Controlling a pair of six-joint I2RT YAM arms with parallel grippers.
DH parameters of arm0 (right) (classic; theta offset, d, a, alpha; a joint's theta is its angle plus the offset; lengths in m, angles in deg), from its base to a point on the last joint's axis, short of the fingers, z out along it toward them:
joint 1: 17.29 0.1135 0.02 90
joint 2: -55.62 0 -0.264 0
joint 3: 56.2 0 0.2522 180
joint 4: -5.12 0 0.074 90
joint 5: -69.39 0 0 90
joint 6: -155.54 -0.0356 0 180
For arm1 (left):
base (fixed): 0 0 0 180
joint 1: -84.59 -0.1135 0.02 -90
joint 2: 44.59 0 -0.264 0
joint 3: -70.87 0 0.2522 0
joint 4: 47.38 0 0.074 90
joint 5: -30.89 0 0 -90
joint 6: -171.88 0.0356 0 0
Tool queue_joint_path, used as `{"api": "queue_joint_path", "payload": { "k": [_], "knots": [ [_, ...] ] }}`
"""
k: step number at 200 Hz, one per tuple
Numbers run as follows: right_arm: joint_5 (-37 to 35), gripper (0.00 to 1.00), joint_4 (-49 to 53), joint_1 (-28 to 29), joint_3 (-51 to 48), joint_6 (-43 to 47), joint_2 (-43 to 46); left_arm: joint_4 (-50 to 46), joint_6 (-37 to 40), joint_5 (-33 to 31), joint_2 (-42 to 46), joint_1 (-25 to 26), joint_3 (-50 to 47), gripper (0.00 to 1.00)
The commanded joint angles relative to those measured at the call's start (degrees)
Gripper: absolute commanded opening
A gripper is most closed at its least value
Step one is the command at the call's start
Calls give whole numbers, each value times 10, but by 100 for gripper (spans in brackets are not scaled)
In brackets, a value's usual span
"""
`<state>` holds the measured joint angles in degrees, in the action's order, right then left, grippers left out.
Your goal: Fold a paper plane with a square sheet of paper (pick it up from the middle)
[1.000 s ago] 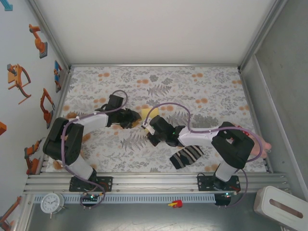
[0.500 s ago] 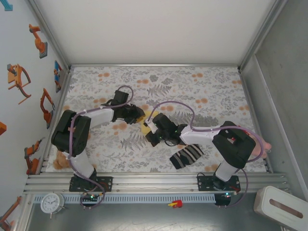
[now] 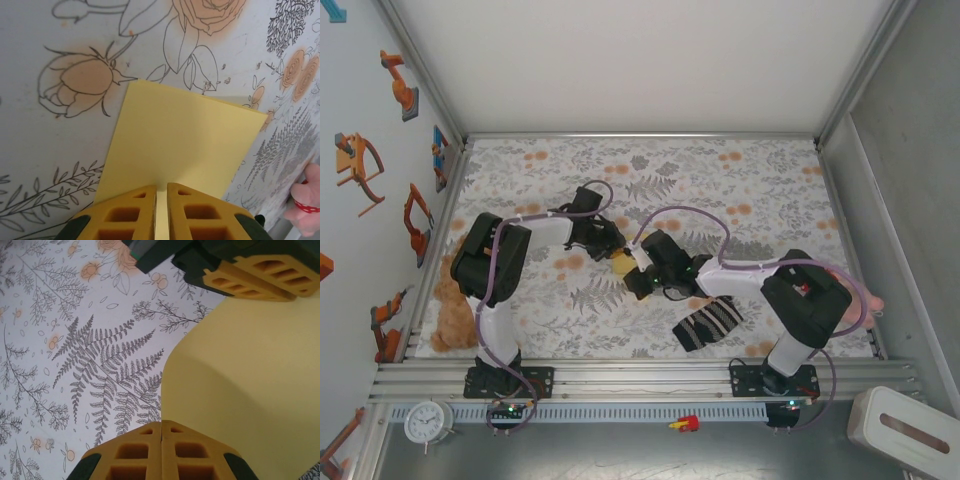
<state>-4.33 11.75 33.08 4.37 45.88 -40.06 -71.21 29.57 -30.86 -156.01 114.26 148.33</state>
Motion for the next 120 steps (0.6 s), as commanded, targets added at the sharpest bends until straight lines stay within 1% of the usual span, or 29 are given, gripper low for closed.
{"api": "queue_joint_path", "payload": {
  "k": [1, 19, 48, 120],
  "knots": [
    [-15, 0, 7, -13, 7, -23, -11, -67, 33, -22, -20, 5, 12, 14],
    [-33, 0, 21, -23, 14, -33, -16, -85, 42, -31, -25, 4, 18, 13],
    [-54, 0, 41, -30, 26, -35, -26, -92, 49, -27, -31, 4, 26, 12],
    [-78, 0, 68, -33, 49, -35, -44, -92, 60, -14, -38, 5, 29, 11]
  ]
}}
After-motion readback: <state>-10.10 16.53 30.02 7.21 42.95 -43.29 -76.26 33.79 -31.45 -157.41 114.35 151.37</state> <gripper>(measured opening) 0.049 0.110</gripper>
